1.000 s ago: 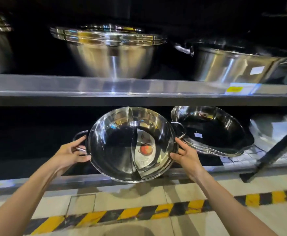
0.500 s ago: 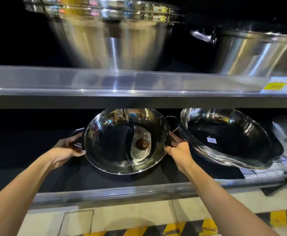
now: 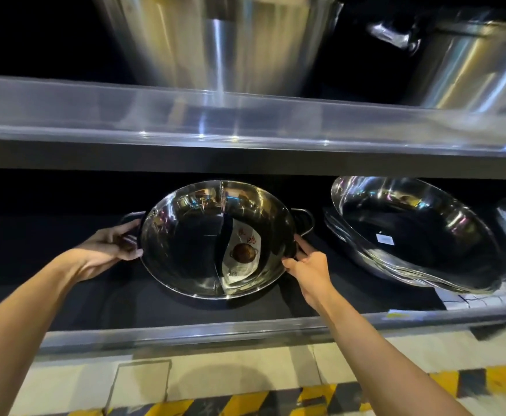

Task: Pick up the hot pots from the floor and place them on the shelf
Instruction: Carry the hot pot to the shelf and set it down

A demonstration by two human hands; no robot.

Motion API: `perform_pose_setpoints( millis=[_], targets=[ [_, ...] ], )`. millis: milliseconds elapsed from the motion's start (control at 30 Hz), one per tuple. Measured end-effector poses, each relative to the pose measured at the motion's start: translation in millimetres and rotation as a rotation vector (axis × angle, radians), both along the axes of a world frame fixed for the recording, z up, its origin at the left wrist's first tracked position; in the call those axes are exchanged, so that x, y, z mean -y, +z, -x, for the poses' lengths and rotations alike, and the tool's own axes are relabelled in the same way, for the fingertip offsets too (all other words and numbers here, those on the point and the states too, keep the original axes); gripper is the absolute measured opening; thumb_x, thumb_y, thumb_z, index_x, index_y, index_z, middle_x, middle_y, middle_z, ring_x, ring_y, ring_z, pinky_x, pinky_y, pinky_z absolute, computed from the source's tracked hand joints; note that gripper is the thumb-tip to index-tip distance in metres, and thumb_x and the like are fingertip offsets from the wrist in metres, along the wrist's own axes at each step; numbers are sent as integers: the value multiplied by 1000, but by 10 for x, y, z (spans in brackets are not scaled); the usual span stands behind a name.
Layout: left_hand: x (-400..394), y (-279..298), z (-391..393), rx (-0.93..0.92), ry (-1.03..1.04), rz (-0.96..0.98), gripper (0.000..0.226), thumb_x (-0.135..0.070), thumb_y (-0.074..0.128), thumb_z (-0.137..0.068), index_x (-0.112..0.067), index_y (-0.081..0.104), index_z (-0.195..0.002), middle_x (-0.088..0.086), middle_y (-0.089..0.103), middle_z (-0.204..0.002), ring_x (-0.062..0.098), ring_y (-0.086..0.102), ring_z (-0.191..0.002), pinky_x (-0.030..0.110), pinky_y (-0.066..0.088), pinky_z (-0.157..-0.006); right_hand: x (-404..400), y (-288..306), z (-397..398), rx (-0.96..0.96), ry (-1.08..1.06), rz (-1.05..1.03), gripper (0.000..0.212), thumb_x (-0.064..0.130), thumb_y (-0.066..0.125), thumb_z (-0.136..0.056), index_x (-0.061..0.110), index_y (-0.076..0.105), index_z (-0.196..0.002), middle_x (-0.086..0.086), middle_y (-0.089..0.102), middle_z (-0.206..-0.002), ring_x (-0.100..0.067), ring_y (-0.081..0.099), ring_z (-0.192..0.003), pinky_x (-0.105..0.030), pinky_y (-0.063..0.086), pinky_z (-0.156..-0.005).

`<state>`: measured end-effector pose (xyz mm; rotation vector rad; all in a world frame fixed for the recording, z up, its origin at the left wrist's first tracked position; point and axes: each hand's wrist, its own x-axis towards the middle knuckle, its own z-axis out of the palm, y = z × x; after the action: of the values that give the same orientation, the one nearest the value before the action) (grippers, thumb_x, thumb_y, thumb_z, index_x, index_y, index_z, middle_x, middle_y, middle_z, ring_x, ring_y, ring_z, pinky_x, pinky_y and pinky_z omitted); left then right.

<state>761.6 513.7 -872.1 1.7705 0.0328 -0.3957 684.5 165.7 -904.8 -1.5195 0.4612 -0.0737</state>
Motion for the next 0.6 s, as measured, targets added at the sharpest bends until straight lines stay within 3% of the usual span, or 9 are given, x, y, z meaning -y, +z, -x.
perform_pose_setpoints(
  millis=[133, 233, 300, 500, 600],
  targets=[
    [-7, 10, -27, -56, -42, -57, 78, 21, 54, -76, -14, 31, -142, 13, 63, -93, 19, 60, -86, 34, 40, -98, 6, 56, -26, 10, -3, -41, 67, -17, 52, -83, 15, 39, -140, -11, 61, -124, -15, 62, -103, -37, 49, -99],
    [30, 56, -75, -64, -45, -64, 81, 21, 56, -76, -13, 28, -143, 21, 61, -116, 31, 55, -113, 40, 31, -112, -1, 66, -8, 6, -14, -39, 65, -18, 51, -83, 13, 40, -139, -13, 64, -119, -21, 63, -107, -43, 48, -101],
    [80, 66, -127, -67, -68, -52, 81, 20, 55, -77, -14, 25, -144, 20, 59, -119, 32, 48, -124, 43, 26, -116, 11, 61, -1, 7, -17, -34, 63, -18, 50, -83, 10, 41, -138, -17, 63, -122, -23, 62, -110, -44, 49, -100],
    [212, -31, -199, -46, -28, -6, 76, 16, 53, -81, -12, 21, -144, 9, 61, -102, 26, 45, -125, 36, 22, -116, 108, 27, -39, 31, -66, -89, 64, -19, 47, -84, 12, 39, -140, -10, 60, -126, -15, 60, -104, -45, 46, -102],
    [265, -46, -192, -57, -10, 9, 75, 16, 51, -82, -12, 21, -144, 10, 58, -96, 21, 53, -109, 32, 25, -111, 162, 22, -54, 37, -68, -85, 64, -17, 48, -85, 13, 38, -140, -4, 63, -116, -14, 59, -104, -45, 45, -103]
  ],
)
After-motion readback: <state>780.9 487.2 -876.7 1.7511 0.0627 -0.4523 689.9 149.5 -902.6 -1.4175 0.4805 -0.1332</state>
